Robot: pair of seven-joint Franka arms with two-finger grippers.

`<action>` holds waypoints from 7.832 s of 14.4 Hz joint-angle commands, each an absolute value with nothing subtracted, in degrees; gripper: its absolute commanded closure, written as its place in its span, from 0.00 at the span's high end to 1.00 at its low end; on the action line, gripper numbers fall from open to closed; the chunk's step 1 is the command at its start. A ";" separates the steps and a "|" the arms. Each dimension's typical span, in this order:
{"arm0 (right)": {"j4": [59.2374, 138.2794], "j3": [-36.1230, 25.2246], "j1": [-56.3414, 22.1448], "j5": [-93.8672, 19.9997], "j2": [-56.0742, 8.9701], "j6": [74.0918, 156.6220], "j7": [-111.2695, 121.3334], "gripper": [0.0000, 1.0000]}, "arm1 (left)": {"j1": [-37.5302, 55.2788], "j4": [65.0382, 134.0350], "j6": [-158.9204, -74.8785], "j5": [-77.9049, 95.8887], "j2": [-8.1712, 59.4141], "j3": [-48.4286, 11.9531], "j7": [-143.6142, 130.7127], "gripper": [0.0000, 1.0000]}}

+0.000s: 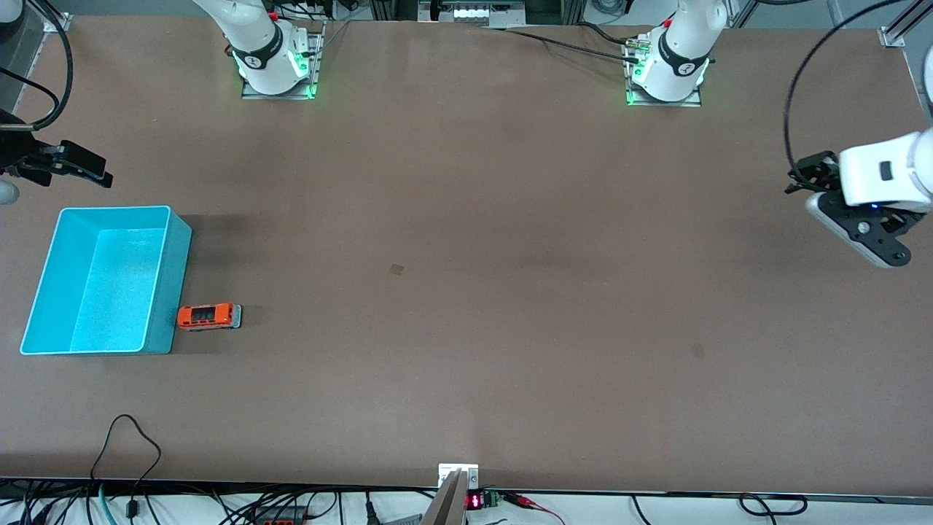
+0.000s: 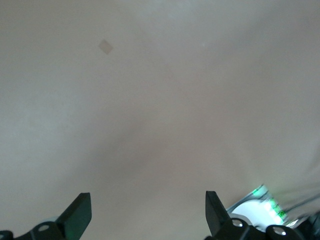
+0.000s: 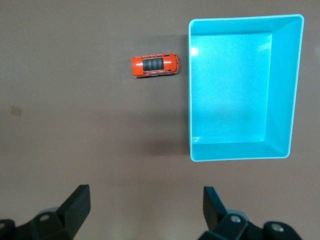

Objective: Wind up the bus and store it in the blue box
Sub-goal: 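Raise and withdraw the left gripper while the bus rolls toward the box, then move the right gripper over the bus beside the turquoise box, then lower the right gripper and close it on the orange bus, then lift the bus with the right gripper and lower it into the box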

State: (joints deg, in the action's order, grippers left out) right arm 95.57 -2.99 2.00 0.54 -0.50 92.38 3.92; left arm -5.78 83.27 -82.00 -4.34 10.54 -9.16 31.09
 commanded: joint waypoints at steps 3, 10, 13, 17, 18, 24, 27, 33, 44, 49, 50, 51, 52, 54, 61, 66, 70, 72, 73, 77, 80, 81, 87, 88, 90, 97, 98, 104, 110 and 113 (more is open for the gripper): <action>95.89 -2.64 1.85 0.53 -2.27 93.60 3.78 1.00 | -1.50 97.01 -93.24 0.08 -0.25 -4.14 6.00 1.00; 92.65 -2.64 -1.06 -6.83 -10.18 97.47 4.39 1.00 | -1.05 97.39 -94.75 0.62 -0.27 -4.66 -2.20 1.00; 89.92 -2.64 -2.36 -8.44 -13.79 98.25 6.66 1.00 | -0.97 96.94 -94.39 0.53 -0.26 -4.75 -2.11 1.00; 89.74 -2.72 -5.36 -8.18 -15.47 100.02 11.16 1.00 | -0.88 96.77 -94.39 0.44 -0.18 -4.75 -2.02 1.00; 89.74 -2.72 -5.71 -8.17 -16.34 100.11 12.12 1.00 | -0.88 96.77 -94.31 0.35 -0.18 -4.75 -2.02 1.00; 97.10 -2.81 -5.01 -7.30 -19.07 112.39 36.17 1.00 | -0.70 95.45 -93.96 0.26 0.97 -4.92 -2.11 1.00; 100.89 -2.81 -2.12 -6.42 -20.30 119.15 50.31 1.00 | -0.70 95.36 -93.96 0.26 0.97 -4.92 -2.20 1.00; 102.22 -2.81 -0.35 -1.95 -26.18 130.59 74.39 1.00 | -0.70 95.36 -93.96 0.26 1.05 -4.92 -2.20 1.00; 101.78 -2.81 1.05 -2.29 -33.92 138.24 90.97 1.00 | -0.70 95.36 -93.96 0.00 1.05 -5.27 -2.20 1.00; 101.69 -2.81 0.97 -2.37 -35.59 141.15 91.05 1.00 | -0.79 95.36 -93.96 0.09 1.05 -5.27 -2.29 1.00; 101.78 -2.73 0.97 -2.37 -35.94 141.15 91.05 1.00 | -0.79 95.27 -93.96 0.09 1.05 -5.27 -2.29 1.00; 101.78 -2.81 0.97 -2.29 -36.38 141.15 91.05 1.00 | -0.79 95.27 -93.96 0.09 1.05 -5.27 -2.29 1.00; 101.95 -2.81 0.97 -2.29 -36.56 141.07 91.32 1.00 | -0.79 95.36 -93.96 0.09 1.05 -5.27 -2.29 1.00; 102.04 -2.81 0.97 -2.29 -36.56 140.89 91.76 1.00 | -0.79 95.36 -93.96 0.09 1.05 -5.27 -2.29 1.00; 101.60 -2.72 0.27 -2.55 -36.65 141.33 93.25 0.22 | -0.79 95.27 -93.96 0.09 1.05 -5.27 -2.29 1.00; 100.90 -2.72 -0.70 -6.83 -36.21 143.61 92.99 0.01 | -0.79 95.27 -93.96 0.09 1.05 -5.27 -2.29 1.00; 100.20 -2.90 -2.11 -23.08 -35.33 143.61 87.30 0.00 | -0.79 95.27 -93.96 0.17 1.05 -5.27 -2.29 1.00; 99.93 -3.34 -1.93 -25.75 -34.72 143.44 81.68 0.00 | -0.79 95.36 -93.96 0.18 1.05 -5.27 -2.29 1.00; 99.67 -3.43 -1.93 -25.40 -33.50 143.09 79.13 0.00 | -0.79 95.36 -93.96 0.18 1.05 -5.27 -2.29 1.00; 99.67 -4.83 -1.85 -21.46 -27.35 137.30 64.46 0.00 | -0.79 95.36 -93.96 0.18 1.05 -5.27 -2.29 1.00; 99.49 -6.85 -1.32 -14.35 -23.04 133.96 54.87 0.00 | -0.79 95.36 -93.96 0.18 1.05 -5.27 -2.29 1.00; 99.14 -7.12 -0.10 -12.67 -22.16 131.86 51.10 0.00 | -0.79 95.27 -93.96 0.26 1.05 -5.27 -2.29 1.00; 98.26 -7.21 10.44 -9.32 -22.84 123.05 38.51 0.00 | -0.88 95.27 -93.96 0.26 1.05 -5.27 -2.29 1.00; 98.26 -7.21 12.37 -9.66 -24.07 123.05 36.06 0.00 | -0.88 95.27 -93.96 0.26 1.05 -5.27 -2.29 1.00; 98.26 -7.21 13.71 -9.67 -24.78 122.78 32.19 0.00 | -0.88 95.27 -93.96 0.26 1.05 -5.27 -2.29 1.00; 98.17 -7.21 13.89 -3.78 -31.19 125.06 22.41 0.00 | -0.88 95.27 -93.96 0.26 1.05 -5.27 -2.29 1.00; 98.17 -7.21 13.71 -3.78 -31.98 125.59 22.24 0.00 | -0.88 95.27 -93.96 0.26 1.05 -5.27 -2.29 1.00; 98.26 -7.21 13.97 -3.34 -36.12 132.79 22.67 0.11 | -0.88 95.27 -93.96 0.35 1.05 -5.27 -2.29 1.00; 99.67 -7.21 14.76 -3.86 -37.88 139.48 25.22 1.00 | -0.88 95.27 -93.96 0.35 1.05 -5.27 -2.29 1.00; 99.58 -7.12 14.77 -4.39 -37.18 138.87 25.40 1.00 | -0.88 95.27 -93.96 0.35 1.05 -5.27 -2.29 1.00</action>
State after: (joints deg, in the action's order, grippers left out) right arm 99.12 -7.60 14.20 -4.35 -38.22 138.78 24.48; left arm -1.10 96.83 -94.31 -0.02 0.32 -5.33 -1.69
